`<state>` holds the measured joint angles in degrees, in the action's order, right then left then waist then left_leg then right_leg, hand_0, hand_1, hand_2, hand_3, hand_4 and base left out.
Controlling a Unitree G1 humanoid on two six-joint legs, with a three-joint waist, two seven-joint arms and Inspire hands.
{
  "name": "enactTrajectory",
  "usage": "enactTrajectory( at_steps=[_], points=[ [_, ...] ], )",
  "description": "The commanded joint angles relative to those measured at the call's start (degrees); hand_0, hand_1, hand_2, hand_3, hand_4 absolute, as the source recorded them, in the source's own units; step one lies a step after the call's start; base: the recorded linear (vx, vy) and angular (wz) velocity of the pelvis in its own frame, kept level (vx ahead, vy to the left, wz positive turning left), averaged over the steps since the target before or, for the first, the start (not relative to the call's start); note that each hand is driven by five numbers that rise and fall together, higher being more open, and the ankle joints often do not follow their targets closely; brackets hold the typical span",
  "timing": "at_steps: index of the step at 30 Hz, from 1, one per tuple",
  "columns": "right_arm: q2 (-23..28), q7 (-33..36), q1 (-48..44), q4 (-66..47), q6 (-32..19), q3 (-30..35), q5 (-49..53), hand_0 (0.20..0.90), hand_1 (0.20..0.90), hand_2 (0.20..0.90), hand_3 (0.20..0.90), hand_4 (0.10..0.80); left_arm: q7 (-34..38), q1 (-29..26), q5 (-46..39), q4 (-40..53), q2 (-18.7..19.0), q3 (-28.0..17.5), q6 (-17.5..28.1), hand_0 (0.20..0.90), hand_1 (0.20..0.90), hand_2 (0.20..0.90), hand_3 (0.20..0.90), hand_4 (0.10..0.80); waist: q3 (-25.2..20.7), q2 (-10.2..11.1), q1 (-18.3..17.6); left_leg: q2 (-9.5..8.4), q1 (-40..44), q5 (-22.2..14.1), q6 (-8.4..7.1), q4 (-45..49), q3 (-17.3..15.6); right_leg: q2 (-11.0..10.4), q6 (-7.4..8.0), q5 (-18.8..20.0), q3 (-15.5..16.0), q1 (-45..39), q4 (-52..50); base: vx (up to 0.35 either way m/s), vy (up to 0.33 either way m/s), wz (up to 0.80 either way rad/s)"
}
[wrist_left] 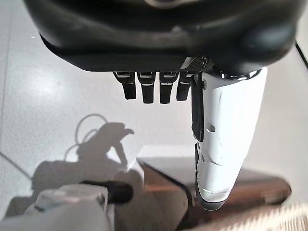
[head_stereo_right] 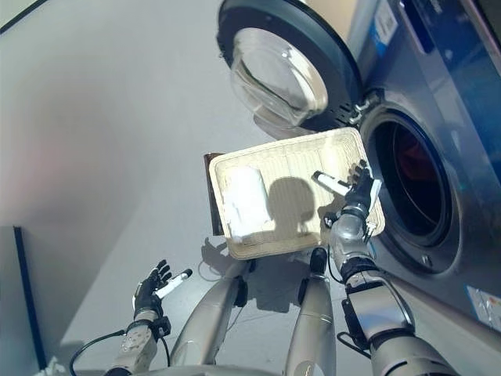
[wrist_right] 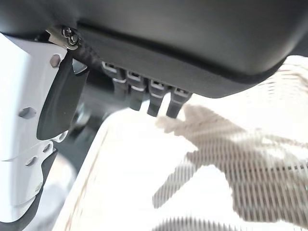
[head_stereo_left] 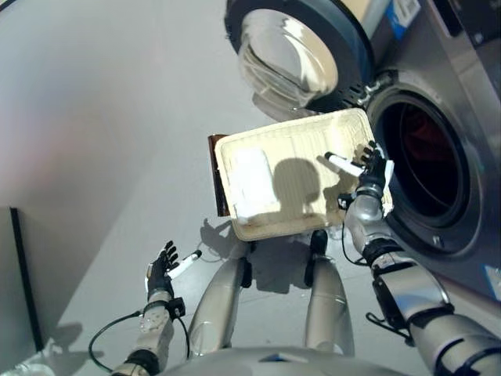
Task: Pick up the clothes and place them into the washing machine
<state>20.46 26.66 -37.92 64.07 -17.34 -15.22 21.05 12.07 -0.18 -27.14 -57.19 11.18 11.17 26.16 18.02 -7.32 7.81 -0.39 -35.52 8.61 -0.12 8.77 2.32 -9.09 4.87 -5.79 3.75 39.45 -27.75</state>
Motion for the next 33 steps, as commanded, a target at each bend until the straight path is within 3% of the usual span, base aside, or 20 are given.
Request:
enactTrajectory(
  at_steps=[1, 5, 16, 28, 33],
  points=[
    [1.7, 1.5, -2.1, -3.5, -0.4, -4.2, -9.3, 0.9, 0.9, 0.9, 0.9, 0.8, 3.6, 1.2, 2.3, 1.9, 6.0, -4.0, 3.1, 0.9, 0.9, 0.9, 0.9, 0.8, -0.1, 2.3, 2.7, -0.97, -3.4, -3.3, -2.37, 3.9, 1.1, -0.9, -1.42, 7.7, 3.8, -5.5, 12.2, -0.002, -0.027, 0.33],
    [-0.2, 1.9, -1.8, -1.8, -0.1, -4.5, -9.6, 0.9, 0.9, 0.9, 0.9, 0.8, 4.9, 1.5, 2.9, 3.8, 6.5, -6.0, 3.2, 0.9, 0.9, 0.9, 0.9, 0.8, 0.2, 3.6, 3.8, -1.4, -3.2, -5.6, -2.62, 5.6, 2.7, -1.1, -1.24, 4.9, 4.8, -6.4, 10.2, 0.077, -0.044, 0.27],
    [-4.8, 4.4, -5.2, 4.8, 0.2, -5.4, -9.0, 0.9, 0.9, 0.9, 0.9, 0.8, 9.4, 0.3, 8.1, 9.8, 10.7, -10.1, 2.6, 0.9, 0.9, 0.9, 0.9, 0.8, 2.5, 7.3, 7.6, -2.8, -6.8, -7.5, -2.35, 11.0, 6.3, -2.0, -1.63, 2.5, 8.9, -6.0, 5.8, 0.003, -0.014, 0.27],
    [-9.8, 5.8, -9.2, 12.0, 2.7, -8.9, -11.6, 0.9, 0.9, 0.9, 0.9, 0.8, 10.1, -1.3, 10.3, 13.6, 11.4, -10.1, 0.4, 0.9, 0.9, 0.9, 0.9, 0.8, 4.5, 8.8, 11.2, -4.45, -9.9, -7.1, -2.46, 11.6, 9.5, -2.8, -1.83, 0.6, 12.5, -5.0, 3.5, 0.027, -0.01, 0.21],
    [-10.8, 7.5, -12.8, 18.4, 7.6, -10.4, -16.6, 0.9, 0.9, 0.9, 0.9, 0.8, 10.0, -3.0, 11.1, 14.4, 11.9, -9.5, -1.4, 0.9, 0.9, 0.9, 0.9, 0.8, 6.0, 7.8, 13.6, -5.76, -12.4, -6.4, -2.79, 11.9, 11.2, -3.5, -2.14, -1.0, 14.8, -3.1, 0.5, 0.005, -0.014, 0.26]
  ],
)
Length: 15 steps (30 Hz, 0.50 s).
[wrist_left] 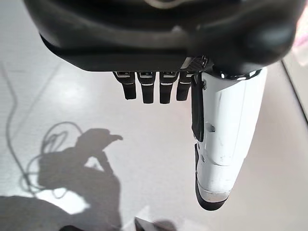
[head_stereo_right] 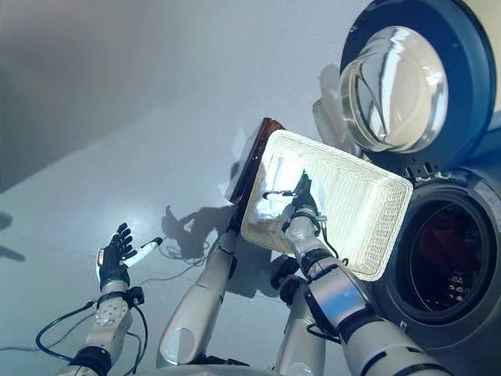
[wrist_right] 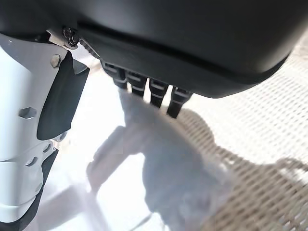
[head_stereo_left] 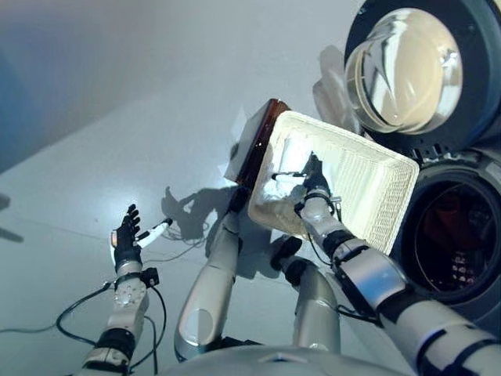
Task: Pick up the clothes and place them into the washing machine
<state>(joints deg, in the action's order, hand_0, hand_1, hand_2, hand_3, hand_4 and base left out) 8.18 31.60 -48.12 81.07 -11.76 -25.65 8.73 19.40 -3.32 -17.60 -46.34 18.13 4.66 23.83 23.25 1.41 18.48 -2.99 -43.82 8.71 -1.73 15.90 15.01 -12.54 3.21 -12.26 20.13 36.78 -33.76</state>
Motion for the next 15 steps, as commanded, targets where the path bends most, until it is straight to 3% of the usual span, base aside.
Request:
enactTrajectory(
  at_steps=[1, 4, 6, 7, 8, 9, 10, 15],
  points=[
    [1.4, 3.2, -3.6, 2.6, 3.3, 0.1, -5.2, 0.9, 0.9, 0.9, 0.9, 0.8, 2.7, -0.4, 1.5, 4.2, 4.9, -2.9, 0.5, 0.9, 0.9, 0.9, 0.9, 0.8, 0.9, -1.3, 3.5, -3.37, -4.7, -6.4, -1.22, 4.8, -1.2, -0.2, -0.64, 4.9, -1.4, 0.2, 5.5, -0.006, 0.005, 0.43],
    [2.1, 4.7, -5.0, 5.8, 7.5, 0.1, -9.1, 0.9, 0.9, 0.9, 0.9, 0.8, 3.2, -1.3, 2.2, 7.5, 4.0, -2.5, -0.7, 0.9, 0.9, 0.9, 0.9, 0.8, 1.7, -3.0, 5.4, -4.69, -7.4, -6.1, -1.12, 6.1, -0.6, -1.5, -0.76, 3.1, -0.3, 2.8, 1.3, -0.029, 0.018, 0.33],
    [4.0, 5.7, -5.8, 6.9, 10.6, 0.9, -11.7, 0.9, 0.9, 0.9, 0.9, 0.8, 3.8, -1.9, 2.8, 9.6, 3.1, -2.2, -1.5, 0.9, 0.9, 0.9, 0.9, 0.8, 2.2, -5.3, 6.7, -6.11, -9.9, -6.4, -0.73, 8.1, -0.2, -3.4, -0.77, 1.2, 0.2, 5.7, -3.8, -0.035, 0.05, 0.27],
    [4.4, 5.7, -5.6, 7.0, 11.2, 1.3, -12.2, 0.741, 0.741, 0.741, 0.741, 0.686, 4.1, -2.2, 3.2, 9.8, 3.0, -2.2, -1.8, 0.9, 0.9, 0.9, 0.9, 0.8, 2.2, -6.1, 6.8, -6.63, -10.8, -6.5, -0.51, 9.0, -0.2, -4.1, -0.79, 0.6, -0.1, 6.8, -5.8, -0.029, 0.069, 0.39],
    [4.6, 5.8, -5.4, 7.1, 11.5, 1.7, -12.5, 0.411, 0.411, 0.411, 0.411, 0.451, 4.4, -2.6, 3.7, 9.6, 2.8, -2.0, -2.1, 0.9, 0.9, 0.9, 0.9, 0.8, 2.2, -6.6, 6.9, -7.01, -11.7, -6.7, -0.33, 9.9, -0.2, -4.7, -0.93, -0.2, -0.3, 7.9, -7.4, -0.032, 0.07, 0.45],
    [4.7, 5.8, -5.1, 7.1, 11.7, 2.0, -12.6, 0.351, 0.351, 0.351, 0.351, 0.408, 4.5, -2.6, 4.0, 9.7, 2.6, -1.7, -2.2, 0.9, 0.9, 0.9, 0.9, 0.8, 2.1, -7.1, 6.9, -7.33, -12.3, -6.7, -0.18, 10.5, -0.3, -5.0, -1.03, -0.5, -0.5, 8.7, -8.6, -0.017, 0.052, 0.45],
    [4.8, 5.8, -4.5, 7.1, 11.9, 2.0, -13.0, 0.2, 0.2, 0.2, 0.2, 0.3, 4.5, -2.5, 4.4, 10.0, 2.3, -1.4, -2.4, 0.9, 0.9, 0.9, 0.9, 0.8, 1.9, -7.4, 7.0, -7.67, -13.0, -6.6, -0.06, 10.9, -0.3, -5.4, -1.13, -1.0, -0.9, 9.4, -9.5, -0.005, 0.046, 0.38],
    [4.6, 5.4, -1.7, 7.8, 12.6, 2.8, -13.9, 0.2, 0.2, 0.2, 0.2, 0.3, 4.6, -0.6, 5.9, 9.6, 1.1, -0.2, -2.6, 0.9, 0.9, 0.9, 0.9, 0.8, 0.9, -8.4, 7.2, -7.47, -12.9, -6.1, 0.2, 10.2, -0.5, -6.2, -1.03, -0.9, -1.7, 9.7, -9.9, 0.005, 0.034, 0.05]
  ],
)
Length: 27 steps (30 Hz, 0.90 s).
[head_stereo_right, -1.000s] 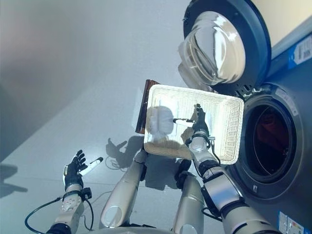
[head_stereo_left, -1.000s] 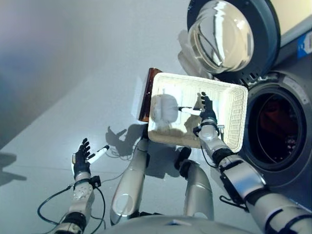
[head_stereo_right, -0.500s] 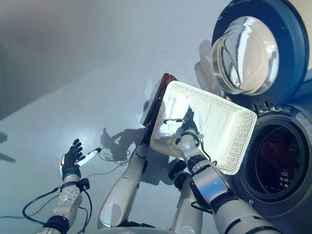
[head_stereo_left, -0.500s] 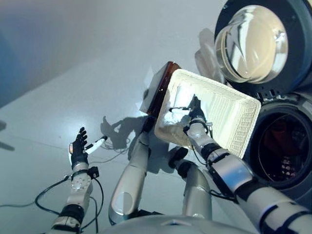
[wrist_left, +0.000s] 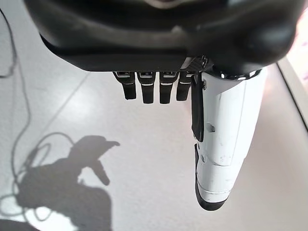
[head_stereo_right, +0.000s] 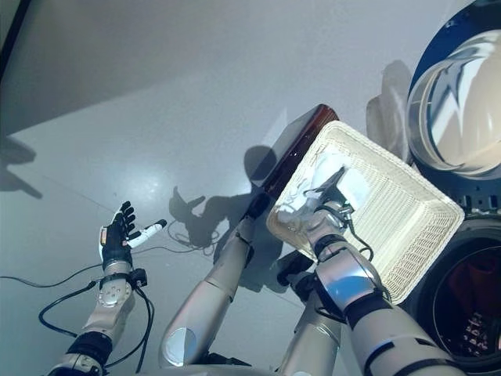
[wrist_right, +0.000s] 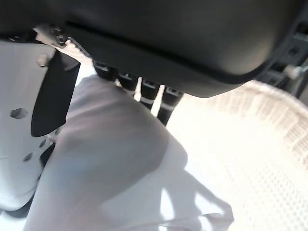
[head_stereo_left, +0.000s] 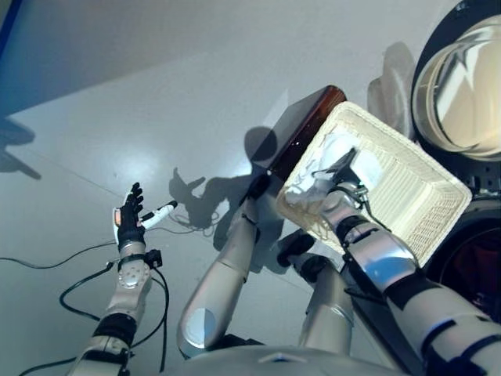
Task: Pick up the clothes and place them into the washing machine
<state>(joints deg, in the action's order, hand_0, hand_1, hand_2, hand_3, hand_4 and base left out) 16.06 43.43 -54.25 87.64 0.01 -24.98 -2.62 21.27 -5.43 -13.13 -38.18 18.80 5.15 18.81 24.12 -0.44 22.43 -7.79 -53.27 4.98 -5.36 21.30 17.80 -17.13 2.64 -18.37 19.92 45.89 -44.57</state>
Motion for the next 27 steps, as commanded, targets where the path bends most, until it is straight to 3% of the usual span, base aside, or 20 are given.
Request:
enactTrajectory(
  at_steps=[1, 12, 20, 26, 27],
  points=[
    [-3.2, -6.3, 5.1, 1.4, 0.9, 2.1, -2.9, 0.2, 0.2, 0.2, 0.2, 0.3, 2.6, 1.7, 1.4, 0.8, 0.2, -0.1, 2.5, 0.9, 0.9, 0.9, 0.9, 0.8, -0.2, -6.6, 3.3, -2.54, -3.1, -2.3, 3.88, 4.5, -3.5, -1.7, -0.37, 5.4, -1.6, 0.3, 1.1, 0.006, 0.004, -0.12],
    [1.2, -4.7, 12.1, 1.2, 1.3, 6.1, -4.2, 0.2, 0.2, 0.2, 0.2, 0.3, 0.2, 5.9, 2.9, -2.5, -0.3, 2.8, 2.7, 0.9, 0.9, 0.9, 0.9, 0.8, -4.0, -6.8, 1.3, -1.06, 4.6, -2.0, 4.11, 0.3, -4.8, -1.2, 0.6, 8.3, -2.5, -7.5, 8.7, 0.029, -0.001, -0.05],
    [7.3, -6.0, 16.0, 0.9, -1.8, 12.5, 0.5, 0.2, 0.2, 0.2, 0.2, 0.3, -2.1, 8.7, 2.8, -5.6, -0.7, 2.6, 3.1, 0.9, 0.9, 0.9, 0.9, 0.8, -7.1, -7.4, -1.6, 0.23, 11.2, -1.6, 4.09, -3.7, -7.2, -0.1, 1.47, 11.4, -3.8, -13.5, 16.5, 0.036, 0.006, -0.21],
    [13.0, -9.4, 17.4, -0.1, -8.7, 23.9, 17.7, 0.2, 0.2, 0.2, 0.2, 0.3, -3.8, 9.8, 2.2, -9.3, -1.2, 2.8, 3.2, 0.9, 0.9, 0.9, 0.9, 0.8, -9.3, -7.9, -4.6, 1.6, 14.9, -1.8, 3.86, -6.4, -9.7, 1.0, 2.09, 13.3, -6.3, -15.8, 21.6, 0.02, 0.021, -0.25],
    [13.7, -10.3, 17.6, -0.4, -10.1, 26.6, 22.3, 0.2, 0.2, 0.2, 0.2, 0.3, -4.2, 10.0, 2.1, -9.5, -1.3, 2.8, 3.2, 0.9, 0.9, 0.9, 0.9, 0.8, -9.2, -8.5, -4.9, 2.03, 14.6, 0.1, 4.04, -6.8, -10.4, 1.4, 1.75, 15.3, -6.2, -15.6, 22.8, -0.082, 0.06, -0.36]
  ],
)
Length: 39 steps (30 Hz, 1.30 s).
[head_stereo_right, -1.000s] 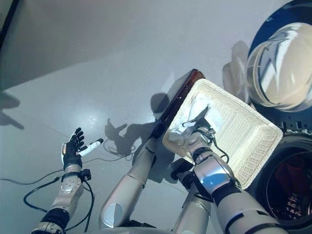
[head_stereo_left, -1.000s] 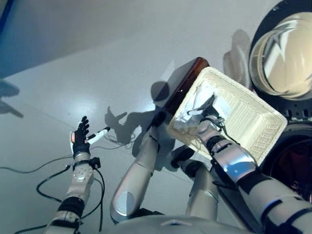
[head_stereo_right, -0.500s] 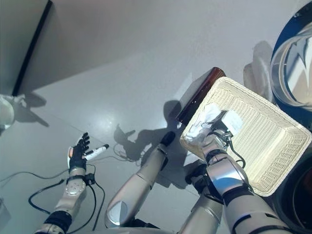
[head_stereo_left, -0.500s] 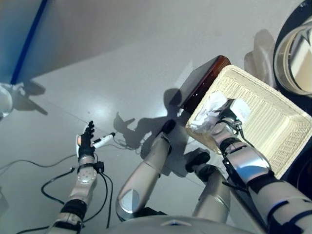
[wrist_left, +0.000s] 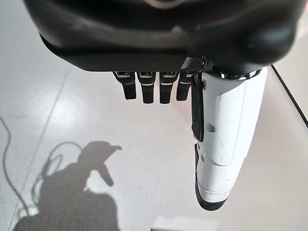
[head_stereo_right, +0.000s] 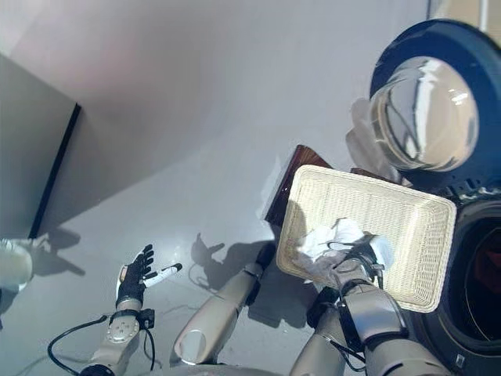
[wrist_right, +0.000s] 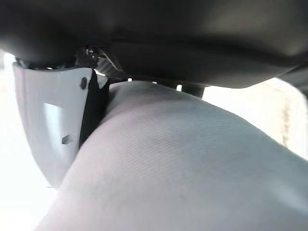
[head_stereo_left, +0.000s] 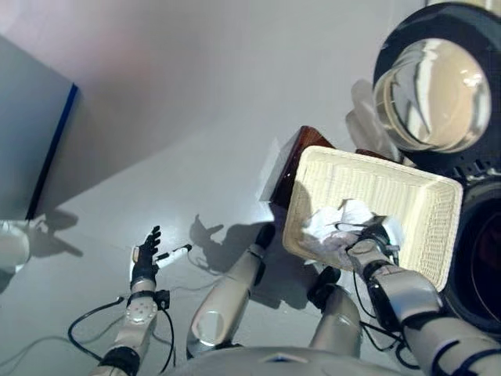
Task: Pick up the clothes and place them into the washing machine
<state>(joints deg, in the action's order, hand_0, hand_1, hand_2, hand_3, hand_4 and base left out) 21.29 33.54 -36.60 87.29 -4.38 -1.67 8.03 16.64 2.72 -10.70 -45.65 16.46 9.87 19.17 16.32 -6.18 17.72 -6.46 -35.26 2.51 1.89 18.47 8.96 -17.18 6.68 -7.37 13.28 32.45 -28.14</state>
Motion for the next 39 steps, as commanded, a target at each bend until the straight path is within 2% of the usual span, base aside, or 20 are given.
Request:
enactTrajectory(
  at_steps=[1, 4, 6, 9, 13, 15, 17, 19, 20, 23, 30, 35, 36, 37, 38, 39],
  points=[
    [9.0, -1.6, 0.7, -0.5, -7.3, 5.5, 16.0, 0.2, 0.2, 0.2, 0.2, 0.3, -0.1, 2.0, -0.3, -2.7, 0.8, -1.6, 2.6, 0.9, 0.9, 0.9, 0.9, 0.8, -1.5, -2.9, -0.7, 0.97, -3.1, 2.5, -3.19, -4.1, -2.1, 1.7, -2.23, 4.4, -0.1, -2.3, 6.8, -0.072, 0.062, -0.37],
    [8.7, -5.9, 1.8, -2.1, -12.0, 12.1, 31.4, 0.2, 0.2, 0.2, 0.2, 0.3, -1.2, 2.2, -1.2, -4.2, 0.3, -1.2, 2.3, 0.9, 0.9, 0.9, 0.9, 0.8, -2.0, -3.7, -1.8, 1.66, -2.4, 2.1, -3.16, -4.4, -3.1, 2.2, -2.08, 4.8, -1.6, -2.3, 8.0, 0.034, 0.032, -0.42],
    [6.5, -9.5, 1.9, -5.5, -16.4, 15.0, 42.6, 0.2, 0.2, 0.2, 0.2, 0.3, -1.8, 2.1, -3.1, -5.6, -0.3, -0.8, 2.5, 0.9, 0.9, 0.9, 0.9, 0.8, -1.9, -4.1, -2.9, 2.07, -2.1, 2.1, -3.21, -4.7, -4.0, 2.8, -2.14, 5.0, -2.8, -2.0, 8.4, 0.023, 0.049, -0.36],
    [3.1, -13.7, 2.8, -9.6, -19.7, 16.7, 51.3, 0.2, 0.2, 0.2, 0.2, 0.3, -2.5, 1.5, -5.3, -8.6, -1.4, 0.1, 3.0, 0.9, 0.9, 0.9, 0.9, 0.8, -1.9, -4.7, -4.2, 2.44, -1.6, 2.0, -3.22, -4.8, -5.0, 3.5, -2.21, 5.0, -4.3, -1.9, 9.0, 0.022, 0.026, -0.4],
    [-4.3, -17.0, 6.2, -22.2, -25.1, 17.9, 58.9, 0.2, 0.2, 0.2, 0.2, 0.3, -3.9, 1.4, -10.0, -9.9, -2.9, 1.8, 4.7, 0.9, 0.9, 0.9, 0.9, 0.8, -1.4, -6.1, -6.1, 2.78, -1.0, 2.0, -3.32, -5.3, -6.0, 4.0, -2.17, 5.3, -5.6, -1.8, 9.6, 0.019, 0.016, -0.44],
    [-6.0, -17.0, 5.4, -27.5, -28.8, 19.3, 61.2, 0.2, 0.2, 0.2, 0.2, 0.3, -4.4, 1.6, -12.2, -10.3, -3.8, 3.7, 5.6, 0.9, 0.9, 0.9, 0.9, 0.8, -1.5, -7.7, -6.8, 2.55, -0.6, 2.0, -3.36, -5.9, -6.4, 4.0, -2.16, 5.3, -6.5, -1.8, 10.0, 0.025, 0.021, -0.16],
    [-6.1, -16.9, 5.5, -27.7, -28.8, 19.3, 61.1, 0.2, 0.2, 0.2, 0.2, 0.3, -4.5, 1.5, -12.3, -10.4, -3.8, 3.8, 5.6, 0.9, 0.9, 0.9, 0.9, 0.8, -1.5, -7.7, -6.8, 2.58, -0.5, 2.0, -3.35, -5.9, -6.5, 4.1, -2.15, 5.3, -6.5, -1.8, 10.1, 0.011, 0.013, -0.09],
    [-6.7, -14.8, 4.0, -31.5, -32.0, 21.0, 60.9, 0.2, 0.2, 0.2, 0.2, 0.3, -4.8, 1.8, -13.9, -10.8, -4.6, 5.7, 6.3, 0.9, 0.9, 0.9, 0.9, 0.8, -1.6, -9.5, -7.2, 2.39, -0.3, 1.9, -3.36, -6.3, -6.9, 3.9, -2.05, 5.4, -7.2, -1.6, 10.3, 0.027, 0.027, -0.08],
    [-6.7, -14.7, 4.0, -31.6, -32.0, 21.0, 60.9, 0.2, 0.2, 0.2, 0.2, 0.3, -4.9, 1.7, -14.0, -10.8, -4.6, 5.7, 6.3, 0.9, 0.9, 0.9, 0.9, 0.8, -1.6, -9.5, -7.1, 2.41, -0.3, 1.9, -3.35, -6.3, -6.9, 3.9, -2.05, 5.4, -7.2, -1.6, 10.3, 0.035, 0.024, -0.11],
    [-6.0, -12.0, 0.7, -33.4, -34.0, 21.8, 59.5, 0.2, 0.2, 0.2, 0.2, 0.3, -5.0, 1.8, -15.6, -11.2, -5.4, 7.9, 6.8, 0.9, 0.9, 0.9, 0.9, 0.8, -2.1, -11.8, -7.3, 2.12, 0.1, 1.6, -3.26, -6.9, -7.5, 3.9, -1.85, 5.7, -8.6, -1.1, 10.7, 0.054, 0.046, -0.11],
    [-4.3, -8.5, -2.8, -34.8, -35.7, 22.7, 57.7, 0.2, 0.2, 0.2, 0.2, 0.3, -4.5, 1.4, -16.6, -12.4, -6.5, 9.7, 7.1, 0.9, 0.9, 0.9, 0.9, 0.8, -2.6, -13.5, -7.7, 2.03, 0.5, 1.0, -3.13, -7.3, -8.6, 3.9, -1.77, 5.5, -10.3, -0.2, 10.3, 0.041, 0.025, -0.17],
    [3.8, -5.0, -9.1, -34.7, -35.5, 23.7, 53.7, 0.2, 0.2, 0.2, 0.2, 0.3, -4.8, 2.1, -17.2, -12.0, -6.2, 9.5, 7.8, 0.9, 0.9, 0.9, 0.9, 0.8, -3.6, -14.6, -7.8, 2.21, 1.0, 0.1, -2.97, -7.2, -9.9, 4.1, -1.59, 5.7, -12.0, 0.1, 10.6, 0.051, 0.016, -0.16],
    [4.1, -4.8, -9.4, -34.5, -35.5, 23.6, 53.5, 0.2, 0.2, 0.2, 0.2, 0.3, -4.8, 2.0, -17.2, -11.9, -6.4, 9.5, 7.7, 0.9, 0.9, 0.9, 0.9, 0.8, -3.6, -14.7, -7.7, 2.25, 1.0, 0.1, -2.96, -7.2, -10.0, 4.2, -1.58, 5.7, -12.1, 0.2, 10.6, 0.018, 0.015, -0.11],
    [9.9, -3.8, -14.1, -34.5, -35.8, 22.8, 52.4, 0.2, 0.2, 0.2, 0.2, 0.3, -4.7, 2.4, -17.4, -11.3, -5.3, 9.2, 8.1, 0.9, 0.9, 0.9, 0.9, 0.8, -4.0, -14.8, -7.5, 2.31, 1.0, -0.1, -2.94, -7.2, -10.2, 4.3, -1.5, 5.8, -12.6, 0.5, 10.7, 0.014, 0.02, -0.06],
    [13.1, -2.9, -16.6, -34.3, -36.0, 21.3, 51.6, 0.2, 0.2, 0.2, 0.2, 0.3, -4.8, 2.5, -17.5, -10.8, -4.8, 9.0, 8.2, 0.9, 0.9, 0.9, 0.9, 0.8, -4.1, -14.9, -7.3, 2.42, 1.0, -0.2, -2.93, -7.1, -10.4, 4.4, -1.48, 5.9, -12.9, 0.8, 10.5, 0.014, 0.019, -0.07],
    [13.5, -2.7, -17.1, -33.9, -35.9, 21.0, 51.5, 0.2, 0.2, 0.2, 0.2, 0.3, -4.8, 2.4, -17.6, -10.7, -5.0, 9.0, 8.1, 0.9, 0.9, 0.9, 0.9, 0.8, -4.0, -15.1, -7.2, 2.47, 0.9, -0.3, -2.92, -7.1, -10.6, 4.5, -1.47, 5.9, -13.1, 1.0, 10.4, 0.013, 0.016, -0.1]
  ],
)
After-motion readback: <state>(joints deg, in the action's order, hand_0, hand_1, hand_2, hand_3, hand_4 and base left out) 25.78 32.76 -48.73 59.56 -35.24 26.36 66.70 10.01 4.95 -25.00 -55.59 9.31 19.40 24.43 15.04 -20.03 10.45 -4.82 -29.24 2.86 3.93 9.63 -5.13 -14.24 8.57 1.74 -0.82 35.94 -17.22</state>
